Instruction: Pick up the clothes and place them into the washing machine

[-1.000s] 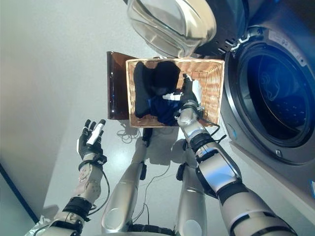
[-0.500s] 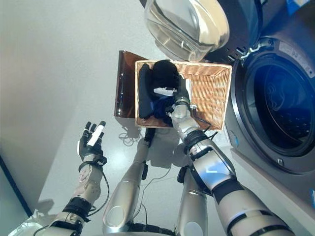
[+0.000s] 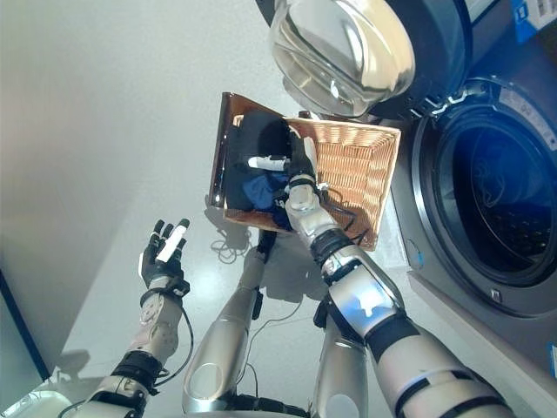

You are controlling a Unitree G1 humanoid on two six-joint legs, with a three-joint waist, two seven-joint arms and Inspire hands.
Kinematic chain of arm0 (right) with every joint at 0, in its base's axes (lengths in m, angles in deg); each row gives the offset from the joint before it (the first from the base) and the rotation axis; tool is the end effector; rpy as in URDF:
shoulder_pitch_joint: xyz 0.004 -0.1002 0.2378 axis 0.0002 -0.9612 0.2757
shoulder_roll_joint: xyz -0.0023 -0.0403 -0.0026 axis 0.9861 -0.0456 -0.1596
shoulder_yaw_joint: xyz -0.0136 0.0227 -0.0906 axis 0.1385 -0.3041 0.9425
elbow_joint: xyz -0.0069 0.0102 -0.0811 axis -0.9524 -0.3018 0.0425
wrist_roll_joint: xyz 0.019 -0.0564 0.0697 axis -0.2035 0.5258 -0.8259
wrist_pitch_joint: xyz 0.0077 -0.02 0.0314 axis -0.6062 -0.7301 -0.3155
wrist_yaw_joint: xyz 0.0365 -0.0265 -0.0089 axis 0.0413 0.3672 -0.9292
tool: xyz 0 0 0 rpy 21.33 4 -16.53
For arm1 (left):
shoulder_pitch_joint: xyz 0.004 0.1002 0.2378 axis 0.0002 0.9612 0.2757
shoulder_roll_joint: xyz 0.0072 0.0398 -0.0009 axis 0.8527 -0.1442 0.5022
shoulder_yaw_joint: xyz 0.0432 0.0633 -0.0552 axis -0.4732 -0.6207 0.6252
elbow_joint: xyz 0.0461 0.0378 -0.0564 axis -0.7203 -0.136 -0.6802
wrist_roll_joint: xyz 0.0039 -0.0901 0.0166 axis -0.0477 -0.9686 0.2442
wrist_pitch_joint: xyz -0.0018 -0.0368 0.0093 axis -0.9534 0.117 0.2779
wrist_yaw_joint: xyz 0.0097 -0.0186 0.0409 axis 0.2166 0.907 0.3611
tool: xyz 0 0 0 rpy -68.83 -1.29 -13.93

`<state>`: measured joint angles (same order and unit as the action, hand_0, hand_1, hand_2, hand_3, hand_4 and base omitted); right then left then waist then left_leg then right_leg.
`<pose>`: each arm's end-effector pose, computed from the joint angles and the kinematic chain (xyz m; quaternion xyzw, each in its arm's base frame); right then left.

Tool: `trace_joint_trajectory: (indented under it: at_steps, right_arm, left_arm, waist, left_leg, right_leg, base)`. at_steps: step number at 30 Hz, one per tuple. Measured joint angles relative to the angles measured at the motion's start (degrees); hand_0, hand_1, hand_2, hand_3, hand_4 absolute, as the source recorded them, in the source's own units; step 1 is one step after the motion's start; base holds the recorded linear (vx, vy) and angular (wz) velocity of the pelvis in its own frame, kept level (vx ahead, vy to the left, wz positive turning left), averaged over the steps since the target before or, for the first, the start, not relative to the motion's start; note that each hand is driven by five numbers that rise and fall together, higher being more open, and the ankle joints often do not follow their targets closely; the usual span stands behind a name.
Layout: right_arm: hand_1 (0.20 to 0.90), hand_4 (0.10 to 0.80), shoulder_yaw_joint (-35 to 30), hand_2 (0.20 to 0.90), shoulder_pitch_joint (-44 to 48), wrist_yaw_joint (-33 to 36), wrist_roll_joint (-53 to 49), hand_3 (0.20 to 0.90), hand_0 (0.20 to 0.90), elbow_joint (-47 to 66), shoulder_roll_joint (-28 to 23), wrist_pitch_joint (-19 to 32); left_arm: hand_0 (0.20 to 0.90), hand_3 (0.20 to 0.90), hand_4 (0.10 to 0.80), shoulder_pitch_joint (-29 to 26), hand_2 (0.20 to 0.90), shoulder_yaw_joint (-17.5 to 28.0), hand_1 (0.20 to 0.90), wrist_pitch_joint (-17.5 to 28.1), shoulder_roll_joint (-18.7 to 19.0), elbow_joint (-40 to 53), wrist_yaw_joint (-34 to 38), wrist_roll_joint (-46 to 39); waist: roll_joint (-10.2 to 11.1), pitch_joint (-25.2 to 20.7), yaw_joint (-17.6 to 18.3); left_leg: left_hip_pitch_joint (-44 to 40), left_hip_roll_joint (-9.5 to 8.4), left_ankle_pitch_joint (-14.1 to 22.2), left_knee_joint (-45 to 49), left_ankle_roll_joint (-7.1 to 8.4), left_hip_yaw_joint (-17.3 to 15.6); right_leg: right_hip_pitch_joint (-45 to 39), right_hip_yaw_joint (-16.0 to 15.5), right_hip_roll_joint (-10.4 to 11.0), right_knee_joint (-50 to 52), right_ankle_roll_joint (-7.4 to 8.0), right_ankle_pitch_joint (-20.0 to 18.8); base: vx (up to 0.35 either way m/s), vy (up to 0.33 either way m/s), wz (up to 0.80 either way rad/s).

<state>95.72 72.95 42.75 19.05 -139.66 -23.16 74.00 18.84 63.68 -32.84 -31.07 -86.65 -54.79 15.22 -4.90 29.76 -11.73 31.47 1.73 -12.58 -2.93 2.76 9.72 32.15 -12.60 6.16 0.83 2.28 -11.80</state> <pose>0.3413 -0.0742 0.1422 -0.1421 0.0013 -0.0131 0.9898 0.2199 0.1809 0.0051 -0.2590 0.0722 0.2291 0.9355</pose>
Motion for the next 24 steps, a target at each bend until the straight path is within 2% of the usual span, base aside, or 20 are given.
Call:
trace_joint_trajectory:
  at_steps: [12,18,24]
  right_arm:
    - [0.900,0.800,-0.23,0.900,4.65,0.39,9.83,0.900,0.900,-7.57,0.02,-0.59]
    - [0.900,0.800,0.07,0.900,7.07,0.51,13.78,0.900,0.900,-9.54,-0.45,-1.66]
    - [0.900,0.800,0.09,0.900,9.49,0.75,16.73,0.900,0.900,-10.67,-1.20,-1.87]
  left_arm:
    - [0.900,0.900,0.800,0.17,0.900,-0.20,0.900,0.00,0.03,2.43,0.09,-0.06]
    - [0.900,0.900,0.800,0.14,0.900,-1.97,0.900,-0.02,0.37,3.23,-0.02,-0.09]
    - [0.900,0.900,0.800,0.27,0.900,-2.18,0.900,-0.02,1.33,7.52,-0.20,-0.73]
  waist:
    - [0.06,0.01,-0.01]
    - [0.07,0.01,0.22]
    - [0.09,0.00,0.27]
  left_leg:
    - [2.34,-0.05,-0.06,0.22,0.08,0.80]
    - [3.34,-0.02,-0.03,0.44,0.09,0.78]
    - [5.45,0.05,-0.14,0.89,0.21,0.97]
  right_leg:
    - [1.75,-0.80,0.04,0.00,-0.12,0.28]
    - [2.75,-0.81,0.01,0.15,-0.15,0.31]
    - [4.91,-0.97,0.00,0.99,-0.31,0.44]
  base:
    - [-0.001,0.007,0.04]
    - [0.000,0.000,0.00]
    - [0.000,0.000,0.00]
